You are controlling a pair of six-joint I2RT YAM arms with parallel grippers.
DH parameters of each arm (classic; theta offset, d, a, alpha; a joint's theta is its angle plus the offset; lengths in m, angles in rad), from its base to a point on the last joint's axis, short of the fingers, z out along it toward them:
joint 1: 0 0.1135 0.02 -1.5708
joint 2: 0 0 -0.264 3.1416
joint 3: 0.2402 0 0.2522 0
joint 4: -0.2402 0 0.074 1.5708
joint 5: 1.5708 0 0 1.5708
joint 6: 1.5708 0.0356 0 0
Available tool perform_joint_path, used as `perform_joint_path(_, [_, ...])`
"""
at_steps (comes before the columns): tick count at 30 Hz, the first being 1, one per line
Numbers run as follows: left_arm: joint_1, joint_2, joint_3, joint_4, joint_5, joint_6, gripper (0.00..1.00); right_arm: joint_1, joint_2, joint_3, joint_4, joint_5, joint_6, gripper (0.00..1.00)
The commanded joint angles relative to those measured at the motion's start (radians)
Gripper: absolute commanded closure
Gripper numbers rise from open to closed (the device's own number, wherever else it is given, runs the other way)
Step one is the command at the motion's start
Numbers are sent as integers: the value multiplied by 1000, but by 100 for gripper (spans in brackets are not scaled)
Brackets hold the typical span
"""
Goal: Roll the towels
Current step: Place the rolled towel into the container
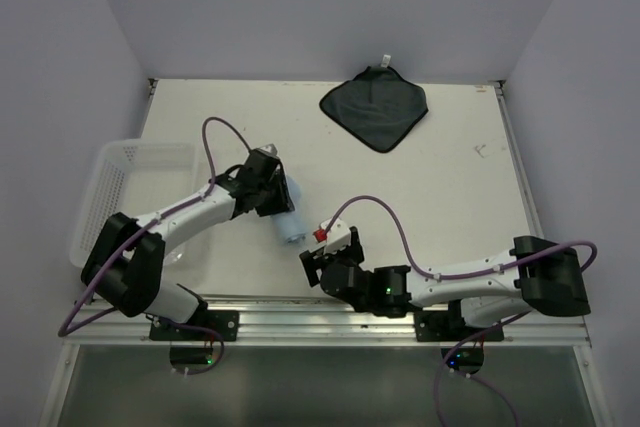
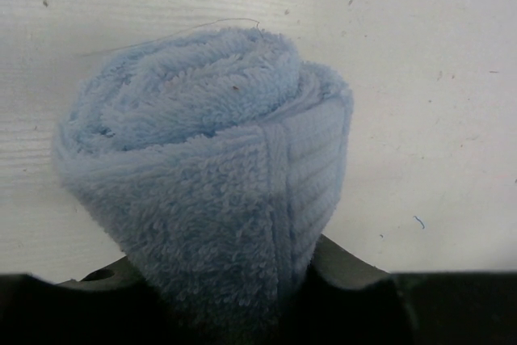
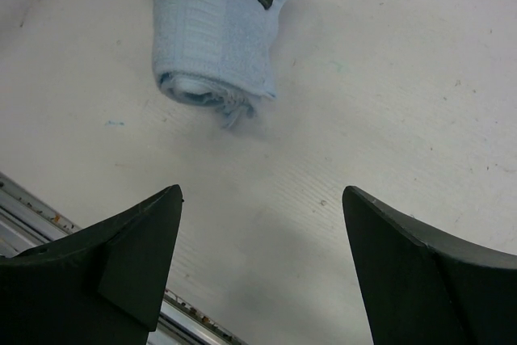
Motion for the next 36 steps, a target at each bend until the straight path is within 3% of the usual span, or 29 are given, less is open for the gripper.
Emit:
perform_joint_path(1, [7,-25,87,-57,-8,51,91,-6,-22,6,-34,6,-1,16])
perform_joint_path(7, [36,-29,185,-148,-20,112,91,-37,-100,-20,-67,14,26,15])
perform_joint_path(16, [246,-94,393,-316,-38,267,91,-141,-227,-54,-132,-44,13,15])
perform_joint_path(22, [368,-98,573,-460,-187,407,87,-146,-234,-45,-156,-75,-11,15])
perform_joint_path(26, [414,-95,634,-544,-392,488,87,-156,-240,-42,-156,-89,-23,15])
perform_joint_path(34, [468,-77,581,-556,-643,514,86,-170,-240,-35,-170,-124,-38,15])
perform_joint_path(36, [477,-60,544,-535,-637,510,86,-170,-243,-39,-168,-129,-40,15])
